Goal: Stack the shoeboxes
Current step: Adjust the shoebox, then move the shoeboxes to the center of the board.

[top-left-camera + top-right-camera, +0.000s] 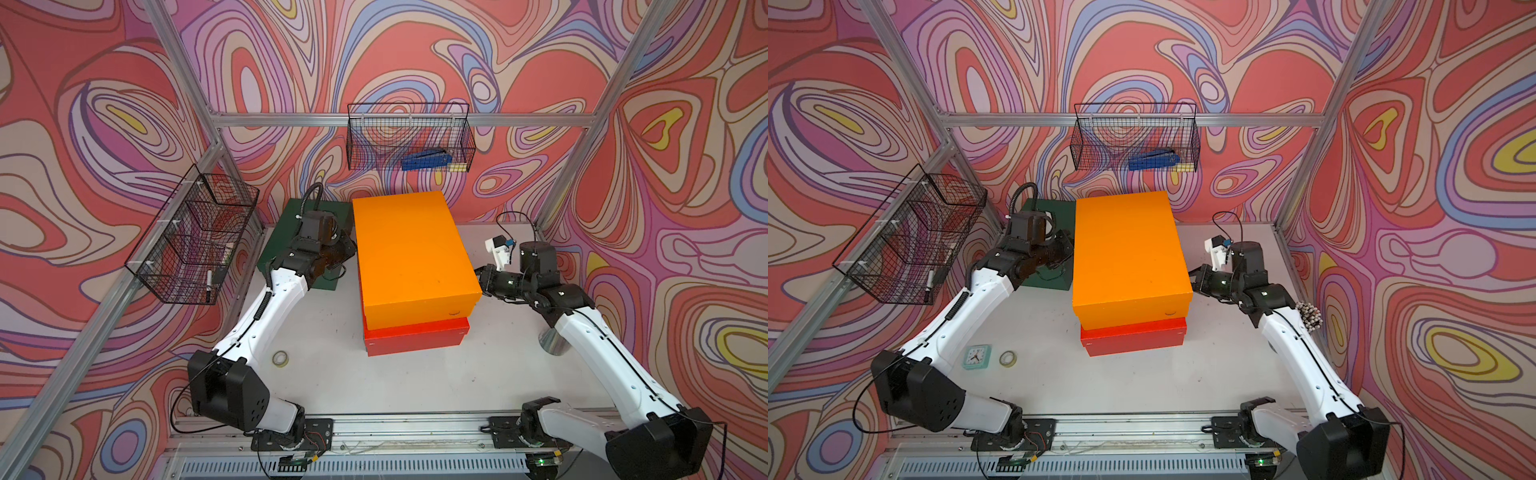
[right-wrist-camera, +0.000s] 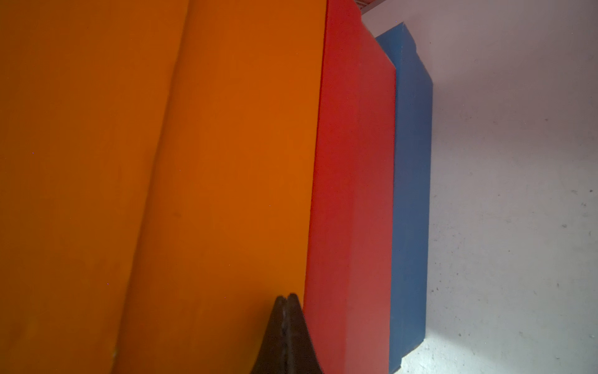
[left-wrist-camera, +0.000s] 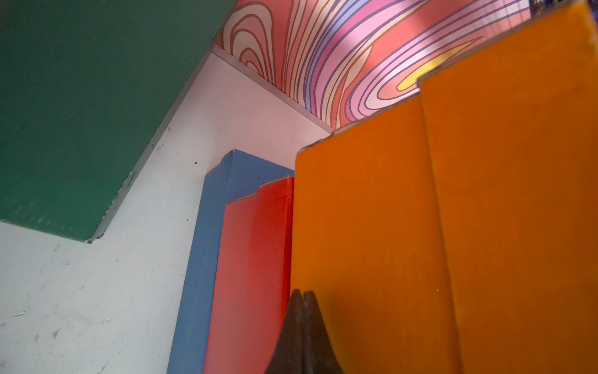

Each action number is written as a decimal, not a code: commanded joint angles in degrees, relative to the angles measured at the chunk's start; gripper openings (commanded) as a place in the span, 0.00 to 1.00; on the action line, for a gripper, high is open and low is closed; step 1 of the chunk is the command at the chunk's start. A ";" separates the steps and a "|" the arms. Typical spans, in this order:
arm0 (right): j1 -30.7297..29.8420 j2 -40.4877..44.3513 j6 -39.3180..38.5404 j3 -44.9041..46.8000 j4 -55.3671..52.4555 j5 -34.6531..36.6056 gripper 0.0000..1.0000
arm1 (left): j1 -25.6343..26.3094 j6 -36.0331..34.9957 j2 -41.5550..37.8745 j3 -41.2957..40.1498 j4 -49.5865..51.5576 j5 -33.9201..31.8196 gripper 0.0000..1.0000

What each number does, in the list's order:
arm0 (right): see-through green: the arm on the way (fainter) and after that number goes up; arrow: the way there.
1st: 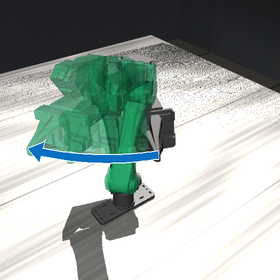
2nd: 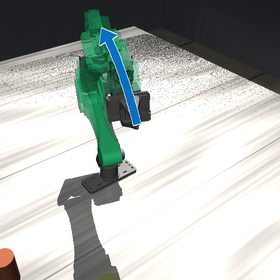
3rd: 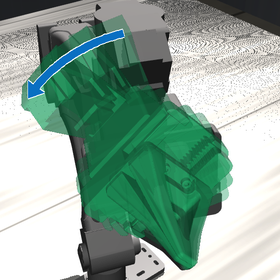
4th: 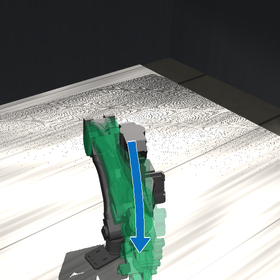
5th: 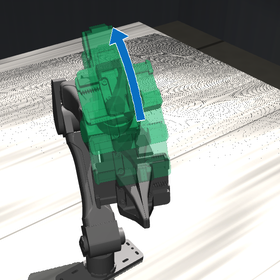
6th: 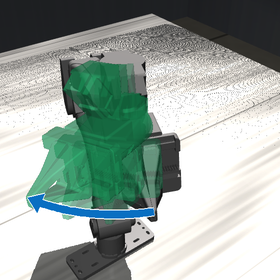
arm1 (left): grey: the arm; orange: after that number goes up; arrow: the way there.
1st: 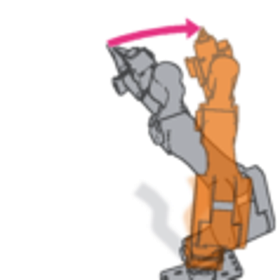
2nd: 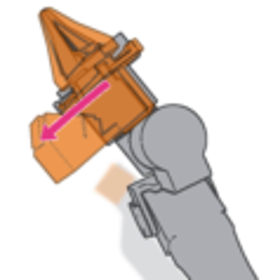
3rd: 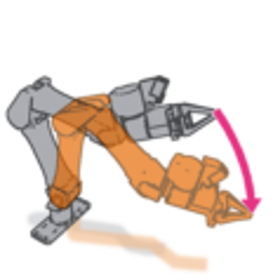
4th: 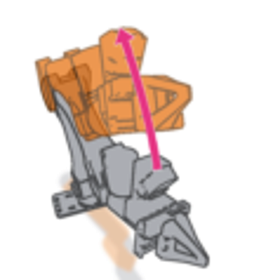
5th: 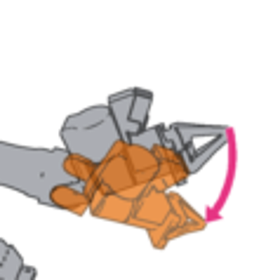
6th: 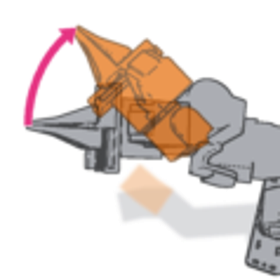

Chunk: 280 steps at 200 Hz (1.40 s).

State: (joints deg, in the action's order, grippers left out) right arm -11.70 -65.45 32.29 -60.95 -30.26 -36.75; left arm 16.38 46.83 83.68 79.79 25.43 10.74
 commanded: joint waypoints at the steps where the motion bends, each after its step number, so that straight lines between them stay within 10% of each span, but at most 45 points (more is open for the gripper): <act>1: -0.38 2.06 -1.29 0.00 -1.40 -2.07 0.00 | -0.21 -1.39 -0.85 0.81 1.92 -0.92 0.00; 99: 2.72 -3.40 -3.69 1.56 -3.71 12.36 0.00 | -1.01 2.66 -14.02 -21.81 0.91 -9.00 0.00; 230: 5.12 -1.13 -6.51 -8.84 -8.20 18.14 0.00 | -0.58 12.34 7.88 -29.03 -23.37 3.48 0.00; 280: 5.17 -2.86 -3.10 -15.41 0.57 10.65 0.20 | 4.91 14.46 13.48 -26.06 -26.04 3.06 0.00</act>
State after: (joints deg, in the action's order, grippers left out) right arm -6.76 -67.77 27.79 -73.38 -35.27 -21.21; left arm 18.26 59.02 94.70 50.94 3.01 13.28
